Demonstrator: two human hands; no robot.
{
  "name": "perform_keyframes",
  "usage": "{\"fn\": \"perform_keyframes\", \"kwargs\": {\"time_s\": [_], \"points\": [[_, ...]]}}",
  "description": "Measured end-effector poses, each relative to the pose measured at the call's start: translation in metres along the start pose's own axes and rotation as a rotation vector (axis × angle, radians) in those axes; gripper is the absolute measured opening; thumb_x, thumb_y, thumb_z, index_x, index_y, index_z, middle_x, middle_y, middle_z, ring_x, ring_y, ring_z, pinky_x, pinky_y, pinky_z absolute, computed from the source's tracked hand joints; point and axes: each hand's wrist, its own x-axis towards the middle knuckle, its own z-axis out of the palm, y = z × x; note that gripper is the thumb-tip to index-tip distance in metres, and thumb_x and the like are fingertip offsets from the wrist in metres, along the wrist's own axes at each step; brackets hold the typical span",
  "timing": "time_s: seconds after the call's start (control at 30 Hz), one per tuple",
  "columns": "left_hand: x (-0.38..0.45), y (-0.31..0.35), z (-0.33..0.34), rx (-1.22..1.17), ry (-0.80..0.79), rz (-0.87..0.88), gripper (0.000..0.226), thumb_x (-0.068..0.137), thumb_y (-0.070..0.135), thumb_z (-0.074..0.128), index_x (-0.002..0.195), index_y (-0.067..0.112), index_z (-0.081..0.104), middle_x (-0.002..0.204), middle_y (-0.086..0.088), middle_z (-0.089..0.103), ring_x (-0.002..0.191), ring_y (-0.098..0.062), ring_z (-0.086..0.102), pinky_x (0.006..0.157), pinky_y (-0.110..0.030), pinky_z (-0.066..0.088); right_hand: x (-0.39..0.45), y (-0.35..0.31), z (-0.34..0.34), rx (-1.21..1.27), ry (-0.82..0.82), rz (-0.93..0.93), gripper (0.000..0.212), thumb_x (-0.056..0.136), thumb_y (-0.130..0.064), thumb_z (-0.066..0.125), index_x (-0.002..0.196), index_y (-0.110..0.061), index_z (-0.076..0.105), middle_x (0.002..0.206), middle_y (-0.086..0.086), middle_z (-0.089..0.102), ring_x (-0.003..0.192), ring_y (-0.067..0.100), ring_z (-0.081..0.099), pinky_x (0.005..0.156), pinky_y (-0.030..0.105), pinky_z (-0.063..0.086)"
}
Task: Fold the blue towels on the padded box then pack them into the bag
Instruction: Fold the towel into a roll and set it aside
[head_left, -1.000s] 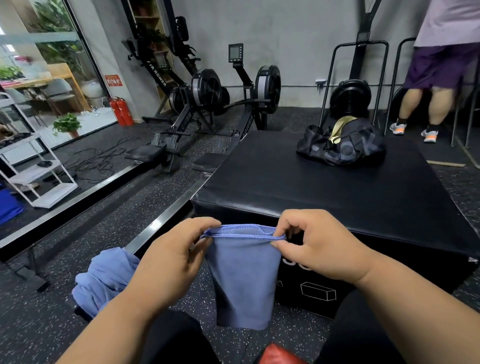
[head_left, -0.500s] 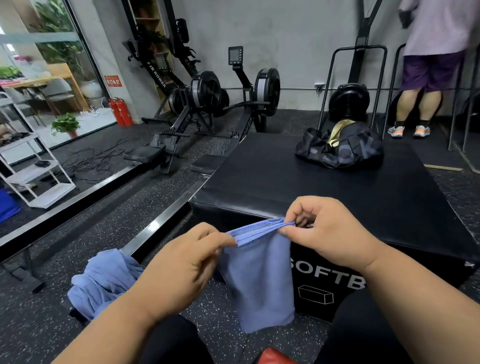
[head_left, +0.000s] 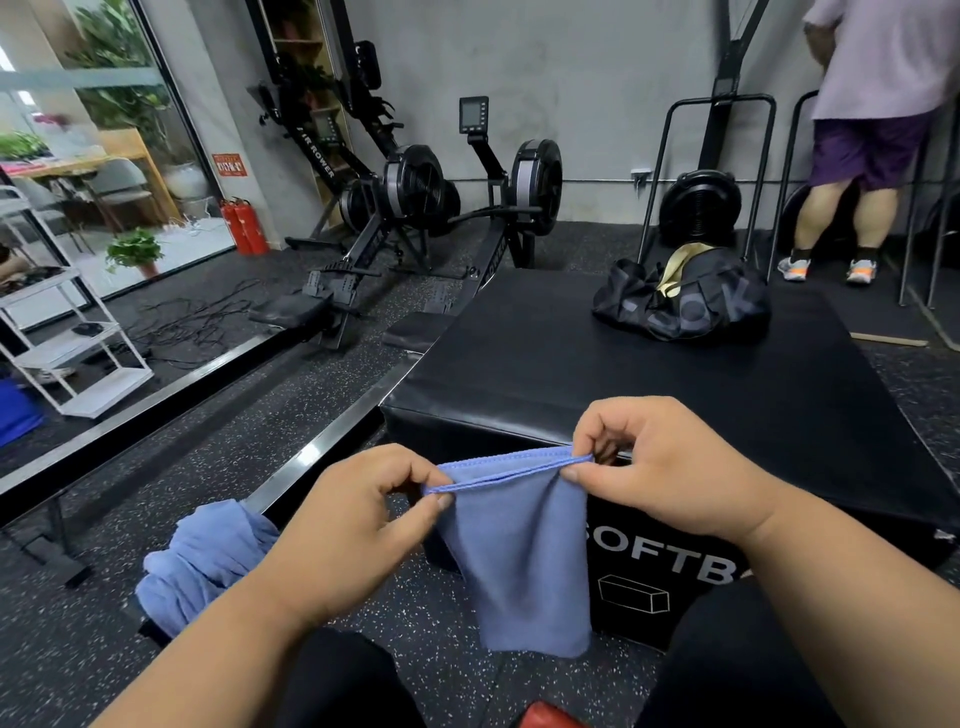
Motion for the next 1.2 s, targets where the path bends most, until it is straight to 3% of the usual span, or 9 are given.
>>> {"fn": "perform_keyframes", "kwargs": {"time_s": [0.13,0.27,0.43,0.6,0.67,0.8,0.87,0.97,1.2], "points": [[0.006,0.002,-0.007,-0.347,-0.007,-0.173,0.013,0.080,0.037,0.077,0.083,0.025,0.075,0.078,0.005,0.070,0.070,-0.007,0.061,0.067,-0.023,0.048,0.005,-0.010,-0.013,-0.030,-0.053,-0.025,0.015,0.086,-0.012,0.083,0.081,-0.020,0.071,0.076,0.003,0.072,0.067,0.017,0.066,0.068,0.033,0.054],[0.015,0.001,-0.009,-0.553,0.008,-0.256,0.015,0.073,0.032,0.081,0.073,0.020,0.072,0.075,0.002,0.064,0.056,-0.004,0.046,0.053,-0.014,0.036,0.012,-0.014,-0.014,0.014,-0.088,-0.004,0.017,0.087,-0.010,0.081,0.080,-0.020,0.070,0.076,0.006,0.071,0.065,0.010,0.060,0.066,0.029,0.050],[0.017,-0.004,-0.011,-0.542,0.019,-0.287,0.026,0.071,0.042,0.082,0.075,0.018,0.072,0.082,-0.006,0.068,0.059,-0.008,0.048,0.054,-0.016,0.037,0.014,-0.013,-0.013,0.043,-0.049,0.045,0.017,0.086,-0.014,0.084,0.077,-0.020,0.071,0.073,0.004,0.072,0.064,0.008,0.059,0.063,0.023,0.048],[0.019,-0.009,-0.007,-0.500,0.011,-0.308,0.017,0.090,0.012,0.082,0.079,0.017,0.070,0.069,0.004,0.059,0.054,-0.003,0.043,0.053,-0.013,0.035,0.018,-0.006,-0.009,0.097,-0.054,0.089,0.017,0.084,-0.013,0.087,0.079,-0.018,0.072,0.071,0.003,0.070,0.065,0.008,0.057,0.063,0.021,0.047],[0.022,-0.010,-0.005,-0.539,0.029,-0.324,0.016,0.093,0.003,0.076,0.092,0.018,0.071,0.075,0.001,0.060,0.058,-0.003,0.047,0.056,-0.014,0.038,0.020,-0.005,-0.008,0.138,-0.047,0.100,0.017,0.085,-0.011,0.086,0.086,-0.020,0.073,0.074,-0.002,0.070,0.067,0.008,0.058,0.067,0.023,0.048],[0.023,-0.018,-0.003,-0.497,-0.047,-0.326,0.044,0.095,0.007,0.075,0.132,0.031,0.067,0.088,0.002,0.067,0.072,-0.008,0.055,0.071,-0.021,0.046,0.022,-0.001,-0.006,0.028,-0.107,0.164,0.039,0.089,-0.015,0.082,0.118,-0.037,0.069,0.088,-0.006,0.077,0.070,0.005,0.064,0.074,0.018,0.051],[0.023,-0.024,0.001,-0.295,-0.097,-0.308,0.031,0.096,0.018,0.077,0.121,0.036,0.074,0.090,0.009,0.072,0.079,-0.007,0.062,0.080,-0.026,0.050,0.023,0.003,-0.003,-0.172,-0.165,0.181,0.041,0.089,-0.021,0.081,0.122,-0.042,0.068,0.089,-0.015,0.076,0.075,0.001,0.068,0.076,0.014,0.051],[0.023,-0.025,0.011,-0.163,-0.168,-0.323,0.012,0.097,0.023,0.075,0.101,0.034,0.078,0.091,0.013,0.076,0.080,-0.003,0.066,0.079,-0.026,0.053,0.025,0.009,0.003,-0.353,-0.264,0.231,0.016,0.088,-0.028,0.081,0.100,-0.037,0.078,0.084,-0.020,0.075,0.078,-0.003,0.069,0.076,0.020,0.054],[0.030,-0.035,0.017,-0.245,-0.250,-0.385,0.007,0.098,0.018,0.074,0.093,0.022,0.077,0.085,0.005,0.076,0.069,0.000,0.059,0.067,-0.019,0.047,0.026,0.026,0.003,-0.064,-0.314,0.320,0.008,0.088,-0.026,0.080,0.086,-0.020,0.075,0.062,-0.013,0.065,0.059,0.001,0.051,0.064,0.019,0.041]]}}
